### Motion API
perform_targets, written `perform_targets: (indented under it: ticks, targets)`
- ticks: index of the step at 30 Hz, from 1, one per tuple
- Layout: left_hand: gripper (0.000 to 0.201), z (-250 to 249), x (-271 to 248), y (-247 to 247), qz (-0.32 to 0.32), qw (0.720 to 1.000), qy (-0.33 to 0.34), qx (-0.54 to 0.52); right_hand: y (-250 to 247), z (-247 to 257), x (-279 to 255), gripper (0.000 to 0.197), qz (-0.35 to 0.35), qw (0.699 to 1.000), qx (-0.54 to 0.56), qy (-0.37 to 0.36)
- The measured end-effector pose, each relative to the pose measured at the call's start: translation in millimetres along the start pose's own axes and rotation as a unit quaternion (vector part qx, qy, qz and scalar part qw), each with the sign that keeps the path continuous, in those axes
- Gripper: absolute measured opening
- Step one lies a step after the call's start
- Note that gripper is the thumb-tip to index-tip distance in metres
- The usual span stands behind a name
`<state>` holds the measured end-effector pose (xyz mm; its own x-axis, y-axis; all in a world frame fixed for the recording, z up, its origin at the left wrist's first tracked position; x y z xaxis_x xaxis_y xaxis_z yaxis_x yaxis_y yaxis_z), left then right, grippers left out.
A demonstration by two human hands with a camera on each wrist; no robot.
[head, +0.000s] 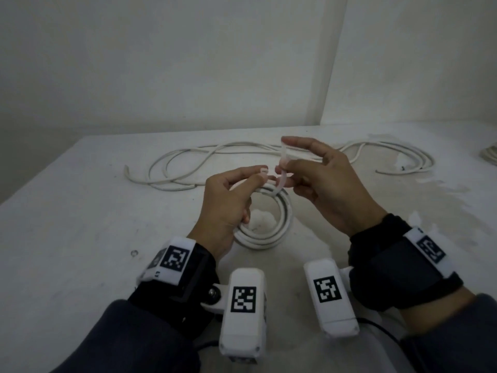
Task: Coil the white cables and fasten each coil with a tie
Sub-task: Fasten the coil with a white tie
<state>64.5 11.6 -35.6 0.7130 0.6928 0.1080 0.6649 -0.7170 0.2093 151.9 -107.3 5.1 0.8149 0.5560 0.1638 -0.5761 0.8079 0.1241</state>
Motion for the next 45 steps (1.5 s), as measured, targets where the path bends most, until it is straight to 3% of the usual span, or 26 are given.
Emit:
perform_targets:
  ticks: [4, 9, 21, 33, 41, 45]
  targets:
    - [0.011, -3.8, 0.1, -0.5, 0.000, 1.000, 0.020, 0.006, 6.6, 0.7, -2.6, 0.021, 0.032, 0.999, -0.030, 0.000]
    - [0.010, -5.4, 0.6, 0.1, -0.001, 0.999, 0.030, 0.012, -0.8, -2.0, -1.4, 0.019, -0.013, 0.998, -0.066, 0.006]
    - [0.013, -6.5, 0.1, 1.3, 0.009, 0.999, 0.043, 0.017, 3.1, 2.1, -2.2, 0.008, 0.018, 0.994, -0.098, -0.039]
    - [0.014, -7.3, -0.1, 2.0, 0.016, 0.999, 0.047, 0.020, 2.5, 3.3, -2.6, 0.007, 0.017, 0.992, -0.112, -0.050]
    - [0.015, -8.1, 0.4, 1.9, 0.018, 0.998, 0.050, 0.028, 3.8, 5.5, -2.5, 0.022, 0.023, 0.993, -0.103, -0.058]
    - [0.016, -8.5, 0.8, 2.1, 0.020, 0.998, 0.053, 0.028, 3.8, 4.4, -2.3, 0.017, 0.025, 0.993, -0.103, -0.054]
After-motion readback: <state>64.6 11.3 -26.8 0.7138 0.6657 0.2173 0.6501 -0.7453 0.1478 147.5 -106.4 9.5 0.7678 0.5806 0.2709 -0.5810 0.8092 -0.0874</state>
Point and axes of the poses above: each hand's wrist, its own x-axis towards the middle knuckle, its own y-axis out of the palm, z = x × y, the point moved 10 cm from there along x, towards the middle knuckle, and after that the axes turned 5 degrees about -z, right-handed, at the moved point
